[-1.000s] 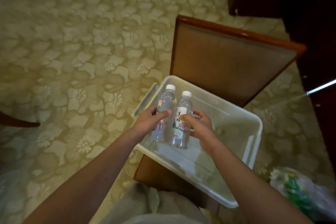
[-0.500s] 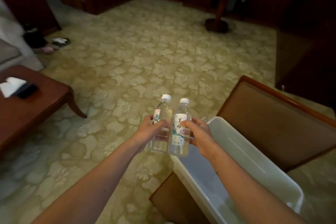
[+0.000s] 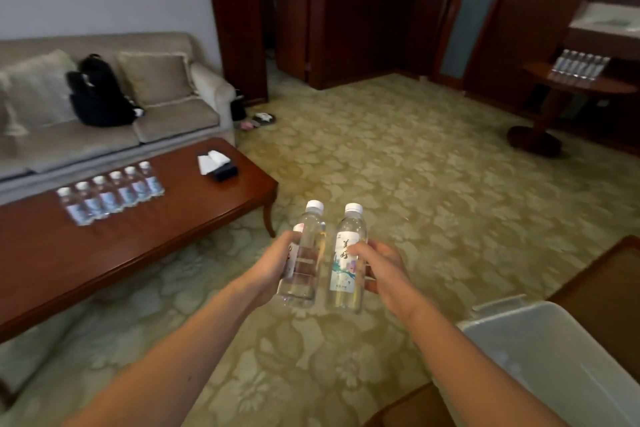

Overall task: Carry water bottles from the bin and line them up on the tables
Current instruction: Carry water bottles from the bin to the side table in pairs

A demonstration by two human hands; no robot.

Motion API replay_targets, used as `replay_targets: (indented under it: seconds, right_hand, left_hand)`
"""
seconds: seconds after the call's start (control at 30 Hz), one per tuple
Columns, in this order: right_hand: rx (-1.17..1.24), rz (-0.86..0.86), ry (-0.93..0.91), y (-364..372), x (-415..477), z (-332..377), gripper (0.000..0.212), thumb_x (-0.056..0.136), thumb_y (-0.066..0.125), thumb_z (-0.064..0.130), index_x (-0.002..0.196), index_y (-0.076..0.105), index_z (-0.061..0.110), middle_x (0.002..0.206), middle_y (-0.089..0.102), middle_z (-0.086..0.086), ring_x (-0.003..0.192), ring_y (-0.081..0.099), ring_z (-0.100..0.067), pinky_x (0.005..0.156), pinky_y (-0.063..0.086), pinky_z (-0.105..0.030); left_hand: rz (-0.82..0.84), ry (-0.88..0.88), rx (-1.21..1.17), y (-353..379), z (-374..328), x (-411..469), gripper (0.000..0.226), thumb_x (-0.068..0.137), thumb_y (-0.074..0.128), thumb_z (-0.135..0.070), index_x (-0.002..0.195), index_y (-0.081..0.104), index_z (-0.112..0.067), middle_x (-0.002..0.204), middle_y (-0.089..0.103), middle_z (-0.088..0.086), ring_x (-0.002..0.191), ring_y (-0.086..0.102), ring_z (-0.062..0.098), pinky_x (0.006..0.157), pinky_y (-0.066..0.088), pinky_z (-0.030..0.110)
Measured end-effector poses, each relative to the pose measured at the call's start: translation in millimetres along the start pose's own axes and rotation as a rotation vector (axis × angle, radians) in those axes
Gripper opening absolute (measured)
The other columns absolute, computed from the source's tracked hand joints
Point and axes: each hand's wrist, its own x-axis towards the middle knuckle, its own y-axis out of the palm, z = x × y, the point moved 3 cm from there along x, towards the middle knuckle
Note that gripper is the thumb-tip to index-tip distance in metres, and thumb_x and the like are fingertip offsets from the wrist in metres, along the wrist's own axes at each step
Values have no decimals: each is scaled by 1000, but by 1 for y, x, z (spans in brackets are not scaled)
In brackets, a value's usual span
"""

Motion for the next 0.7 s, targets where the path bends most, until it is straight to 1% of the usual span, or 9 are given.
replay_targets:
  seconds: [0.13, 0.23, 0.3, 0.37, 0.43, 0.5, 0.57, 0.63, 0.7]
  right_hand:
    - [-10, 88, -5, 75, -10, -5, 19, 81, 69, 18, 100, 72, 16, 77, 72, 0, 73, 66, -17, 82, 56, -39]
    - [-12, 155, -12, 127, -18, -6, 17, 80, 70, 20, 97, 71, 18, 78, 72, -2, 76, 65, -19, 83, 54, -41]
    - [-26, 218, -13, 161, -24, -5, 14, 81, 70, 19, 95, 70, 18, 76, 70, -2, 72, 64, -18, 77, 53, -36]
    - [-48, 281, -4, 193, -31, -3, 14, 82, 69, 16, 95, 70, 19, 76, 71, -2, 67, 65, -15, 67, 52, -29]
    - [-81, 357, 14, 224, -37, -3, 15, 84, 68, 12, 97, 70, 18, 80, 72, -4, 67, 67, -15, 60, 55, -26]
    - [-129, 449, 26, 254, -44, -6, 17, 84, 66, 10, 99, 71, 16, 80, 73, -4, 64, 67, -13, 55, 54, -24]
    - [-184, 526, 36, 283, -49, -10, 15, 85, 64, 10, 96, 72, 18, 74, 70, -1, 56, 64, -9, 49, 48, -21]
    - [-224, 610, 43, 312, -53, -15, 14, 86, 62, 9, 90, 72, 19, 70, 67, 1, 53, 60, -7, 48, 46, -21]
    - [-265, 703, 45, 343, -55, -21, 14, 86, 62, 9, 88, 72, 18, 75, 67, -2, 62, 60, -12, 52, 49, -23]
  left_hand:
    - [-78, -16, -143, -78, 7, -32, 35, 101, 33, -26, 98, 60, -4, 84, 67, 11, 60, 63, 20, 64, 53, 36]
    - [-118, 10, -165, -127, 10, -64, 32, 103, 37, -24, 106, 59, -1, 89, 68, 12, 72, 64, 25, 71, 57, 41]
    - [-186, 43, -121, -158, 14, -87, 36, 103, 45, -29, 121, 57, 1, 102, 71, 14, 85, 68, 29, 80, 58, 43]
    - [-243, 52, -115, -185, 19, -109, 41, 100, 53, -32, 127, 55, -3, 110, 71, 14, 90, 71, 27, 77, 58, 41]
    - [-291, 72, -136, -206, 24, -131, 38, 98, 57, -31, 126, 57, -5, 109, 72, 13, 91, 73, 24, 73, 58, 36]
    - [-344, 104, -136, -223, 27, -153, 31, 98, 58, -29, 119, 63, -7, 103, 74, 9, 90, 73, 22, 77, 58, 37]
    - [-404, 136, -142, -239, 29, -172, 23, 98, 58, -27, 114, 65, -11, 102, 76, 7, 93, 73, 22, 80, 59, 38]
    - [-474, 154, -168, -259, 34, -189, 20, 97, 59, -24, 113, 65, -14, 107, 74, 10, 101, 71, 27, 86, 59, 43]
    - [-549, 146, -192, -281, 42, -204, 24, 95, 62, -24, 116, 64, -11, 109, 73, 14, 105, 69, 32, 91, 56, 49]
